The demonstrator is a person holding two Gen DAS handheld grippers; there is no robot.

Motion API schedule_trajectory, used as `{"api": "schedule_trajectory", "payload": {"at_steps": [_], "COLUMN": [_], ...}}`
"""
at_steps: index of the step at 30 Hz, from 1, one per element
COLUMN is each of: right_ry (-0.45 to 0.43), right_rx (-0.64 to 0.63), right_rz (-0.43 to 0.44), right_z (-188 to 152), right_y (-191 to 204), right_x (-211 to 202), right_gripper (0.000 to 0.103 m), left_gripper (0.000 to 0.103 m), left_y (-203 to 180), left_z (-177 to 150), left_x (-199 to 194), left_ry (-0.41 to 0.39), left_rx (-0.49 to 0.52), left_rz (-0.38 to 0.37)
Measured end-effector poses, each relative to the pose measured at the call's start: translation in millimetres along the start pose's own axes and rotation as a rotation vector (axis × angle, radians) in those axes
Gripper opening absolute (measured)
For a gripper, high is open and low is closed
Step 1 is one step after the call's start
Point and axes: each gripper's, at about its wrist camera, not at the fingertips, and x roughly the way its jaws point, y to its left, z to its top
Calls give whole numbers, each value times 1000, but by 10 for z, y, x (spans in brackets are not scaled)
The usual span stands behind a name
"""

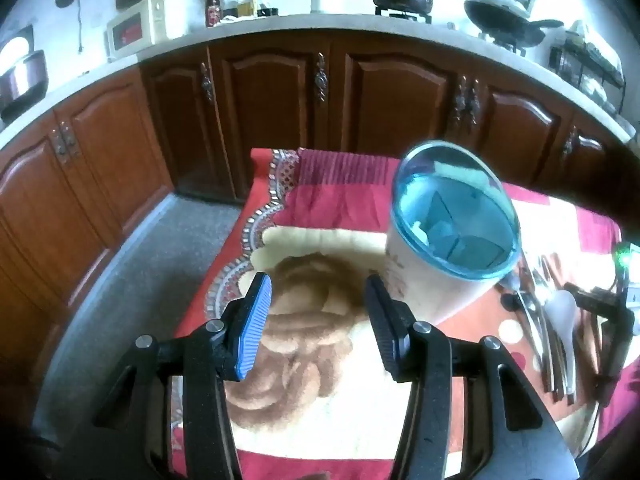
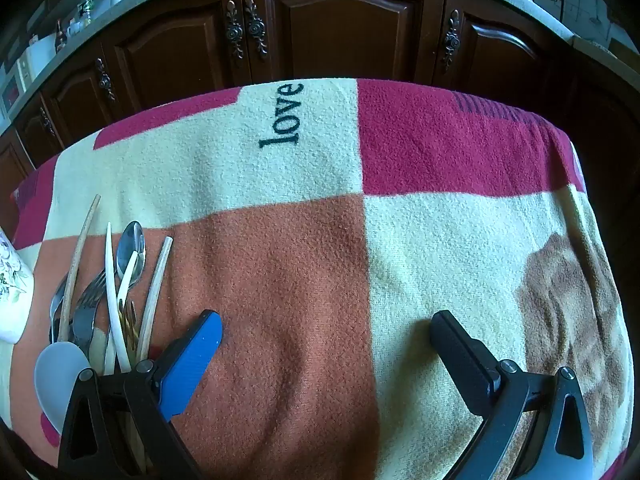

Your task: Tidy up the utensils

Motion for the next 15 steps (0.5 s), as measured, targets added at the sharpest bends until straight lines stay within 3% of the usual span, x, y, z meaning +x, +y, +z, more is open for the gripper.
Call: {"api": "schedule_trajectory", "payload": {"at_steps": [3,12,15], "right_ry": [2,6,59], "right_rx": [2,1,-14], "right_rz": [2,3,21], "right_z": [0,3,-6], "right_y": [-1,-3,3], "right_x": [0,-3,-42], "right_gripper": [103,103,103], "left_gripper": [48,48,48], "left_y": [-223,-535,-603], "left_z": [-86,-183,-194], "left_x": [-74,-251,-304], "left_ry": [-3,29,22], "left_rx": [64,113,124], "left_rz": [20,-43,-56]}}
